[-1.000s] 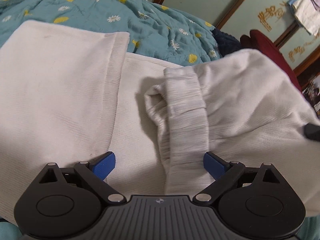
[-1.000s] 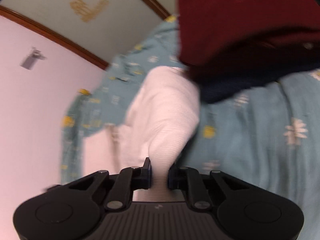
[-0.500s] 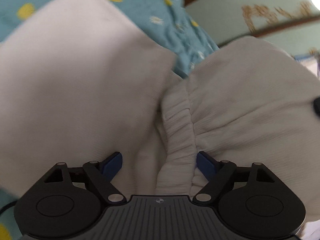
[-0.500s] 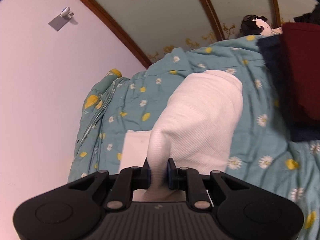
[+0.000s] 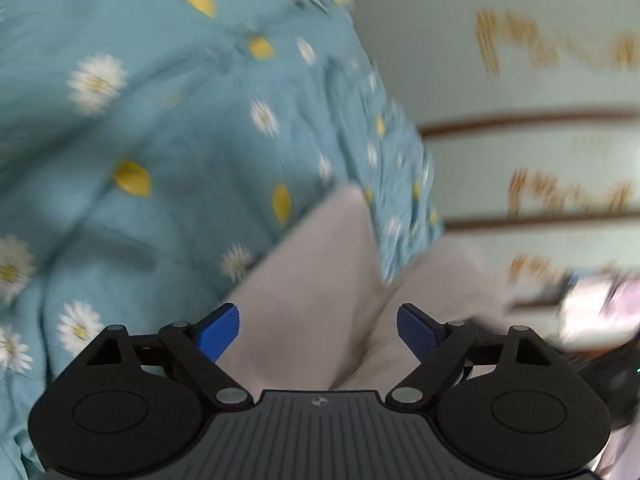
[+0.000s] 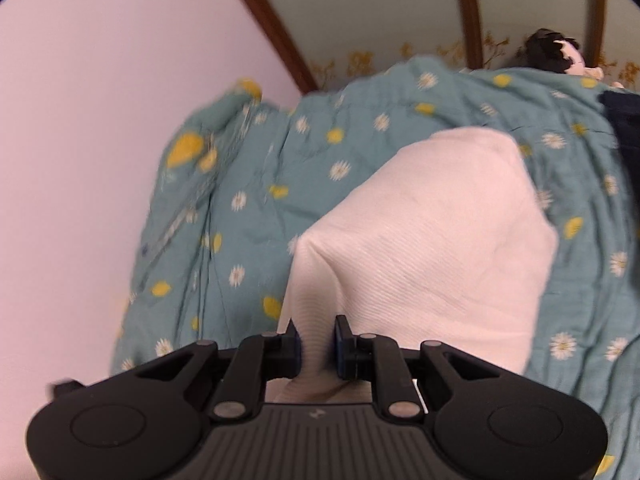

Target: Fold clothes

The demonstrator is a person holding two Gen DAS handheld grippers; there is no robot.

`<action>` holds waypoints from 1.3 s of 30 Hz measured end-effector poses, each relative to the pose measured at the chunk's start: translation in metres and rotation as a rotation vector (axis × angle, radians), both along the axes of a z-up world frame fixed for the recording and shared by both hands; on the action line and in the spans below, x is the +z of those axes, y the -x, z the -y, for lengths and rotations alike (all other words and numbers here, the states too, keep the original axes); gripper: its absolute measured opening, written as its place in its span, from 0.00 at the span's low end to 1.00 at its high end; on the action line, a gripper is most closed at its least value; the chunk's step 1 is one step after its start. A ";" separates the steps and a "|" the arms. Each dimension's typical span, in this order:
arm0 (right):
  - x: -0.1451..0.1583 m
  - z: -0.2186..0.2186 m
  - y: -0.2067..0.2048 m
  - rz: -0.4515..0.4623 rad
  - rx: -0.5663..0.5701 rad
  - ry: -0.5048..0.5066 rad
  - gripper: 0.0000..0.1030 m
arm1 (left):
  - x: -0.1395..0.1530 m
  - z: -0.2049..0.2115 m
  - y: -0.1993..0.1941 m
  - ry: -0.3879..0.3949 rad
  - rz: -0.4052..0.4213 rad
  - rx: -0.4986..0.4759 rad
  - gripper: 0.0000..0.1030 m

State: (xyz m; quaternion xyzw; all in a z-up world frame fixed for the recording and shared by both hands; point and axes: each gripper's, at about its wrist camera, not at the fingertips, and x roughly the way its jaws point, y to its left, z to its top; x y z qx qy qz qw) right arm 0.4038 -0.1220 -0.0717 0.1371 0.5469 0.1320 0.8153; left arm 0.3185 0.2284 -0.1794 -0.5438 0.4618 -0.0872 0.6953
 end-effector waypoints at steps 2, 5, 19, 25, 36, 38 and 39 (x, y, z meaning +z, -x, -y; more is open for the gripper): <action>-0.016 -0.037 -0.008 -0.026 0.046 0.068 0.21 | -0.004 -0.008 0.000 0.054 -0.003 0.026 0.84; -0.050 -0.074 -0.018 -0.119 0.066 0.070 0.41 | -0.004 -0.015 -0.004 0.077 -0.001 0.032 0.86; -0.024 0.015 0.069 0.010 -0.072 -0.115 0.70 | -0.024 0.005 -0.009 -0.065 -0.035 -0.047 0.88; -0.048 0.080 0.094 0.071 -0.281 -0.253 0.65 | 0.019 0.049 -0.005 -0.267 0.170 -0.156 0.88; -0.052 -0.028 -0.078 0.031 -0.056 0.061 0.56 | -0.051 0.073 0.000 -0.373 -0.042 -0.230 0.92; -0.088 -0.046 -0.092 -0.020 -0.064 0.099 0.65 | -0.054 0.072 0.001 -0.373 -0.043 -0.229 0.92; -0.098 -0.054 -0.094 -0.021 -0.050 0.128 0.67 | -0.054 0.073 0.003 -0.380 -0.036 -0.227 0.92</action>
